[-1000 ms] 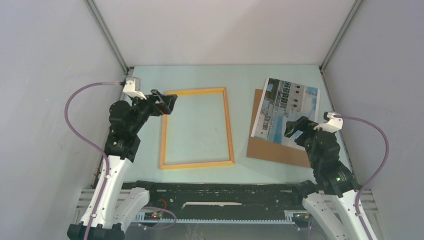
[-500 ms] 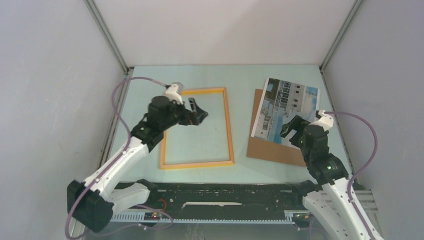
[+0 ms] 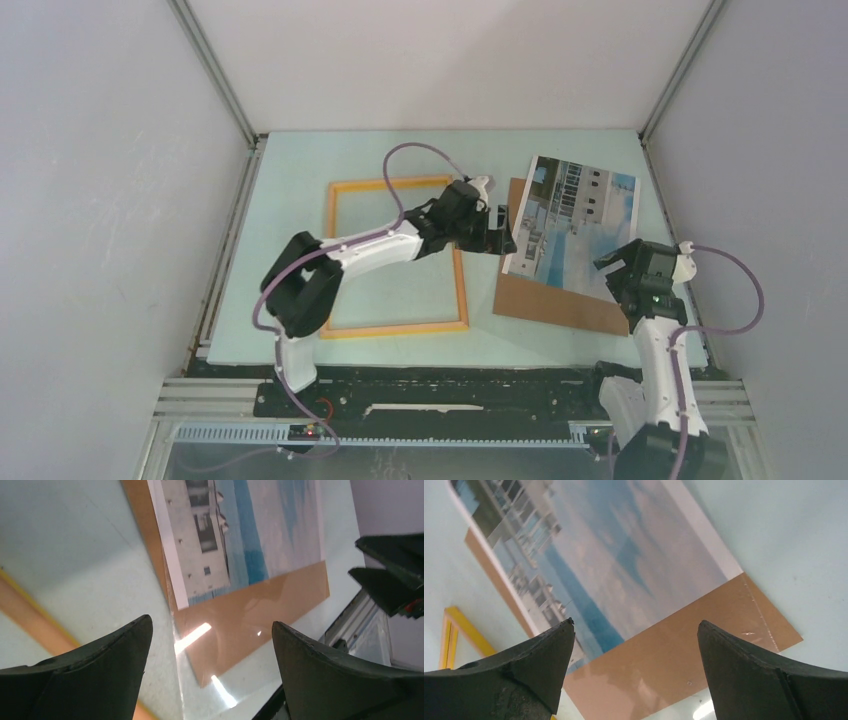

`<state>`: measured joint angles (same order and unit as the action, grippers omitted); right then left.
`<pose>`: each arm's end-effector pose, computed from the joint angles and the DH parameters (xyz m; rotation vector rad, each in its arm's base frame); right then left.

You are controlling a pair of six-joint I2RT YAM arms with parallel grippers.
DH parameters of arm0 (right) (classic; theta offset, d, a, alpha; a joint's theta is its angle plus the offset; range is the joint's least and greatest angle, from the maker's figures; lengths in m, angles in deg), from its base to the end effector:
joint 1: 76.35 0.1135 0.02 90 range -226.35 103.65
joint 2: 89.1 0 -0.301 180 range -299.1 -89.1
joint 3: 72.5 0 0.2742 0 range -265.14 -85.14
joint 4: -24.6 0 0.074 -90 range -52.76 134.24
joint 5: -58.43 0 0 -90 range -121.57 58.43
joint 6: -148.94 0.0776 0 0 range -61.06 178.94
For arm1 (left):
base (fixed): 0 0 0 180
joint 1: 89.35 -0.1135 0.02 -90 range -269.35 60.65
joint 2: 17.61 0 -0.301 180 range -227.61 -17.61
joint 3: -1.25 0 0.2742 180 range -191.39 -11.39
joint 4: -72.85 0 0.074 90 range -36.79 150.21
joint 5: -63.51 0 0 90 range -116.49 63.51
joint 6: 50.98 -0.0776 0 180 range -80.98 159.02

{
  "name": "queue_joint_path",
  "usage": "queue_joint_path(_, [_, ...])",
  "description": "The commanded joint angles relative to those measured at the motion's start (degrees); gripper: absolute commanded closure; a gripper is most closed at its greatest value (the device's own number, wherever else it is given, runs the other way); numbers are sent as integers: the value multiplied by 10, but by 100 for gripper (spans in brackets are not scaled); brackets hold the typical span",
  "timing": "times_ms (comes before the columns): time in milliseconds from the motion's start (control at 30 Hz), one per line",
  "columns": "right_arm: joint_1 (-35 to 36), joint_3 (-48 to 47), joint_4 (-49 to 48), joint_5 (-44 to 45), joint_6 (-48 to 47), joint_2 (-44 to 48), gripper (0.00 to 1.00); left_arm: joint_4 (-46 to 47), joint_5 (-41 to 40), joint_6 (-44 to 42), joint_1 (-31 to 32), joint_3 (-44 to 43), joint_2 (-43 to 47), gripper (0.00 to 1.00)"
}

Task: Put the photo into the frame

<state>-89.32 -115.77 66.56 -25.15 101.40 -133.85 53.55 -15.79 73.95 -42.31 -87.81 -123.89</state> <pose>0.1833 -0.0511 0.2144 1.1314 2.0329 0.1286 0.3214 -0.3662 0.2318 0.3627 2.3547 -0.9546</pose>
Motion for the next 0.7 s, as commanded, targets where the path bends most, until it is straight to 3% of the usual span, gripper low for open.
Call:
queue_joint_path(0, [-57,5,-41,-31,42,-54,0,-75,-29,30,9,-110,-59,4])
queue_joint_path(267, [-103,17,-80,-57,39,-149,0,-114,-65,109,46,-120,-102,4])
queue_joint_path(667, [-105,53,-115,-55,45,-161,0,-97,-50,143,52,-88,-137,4])
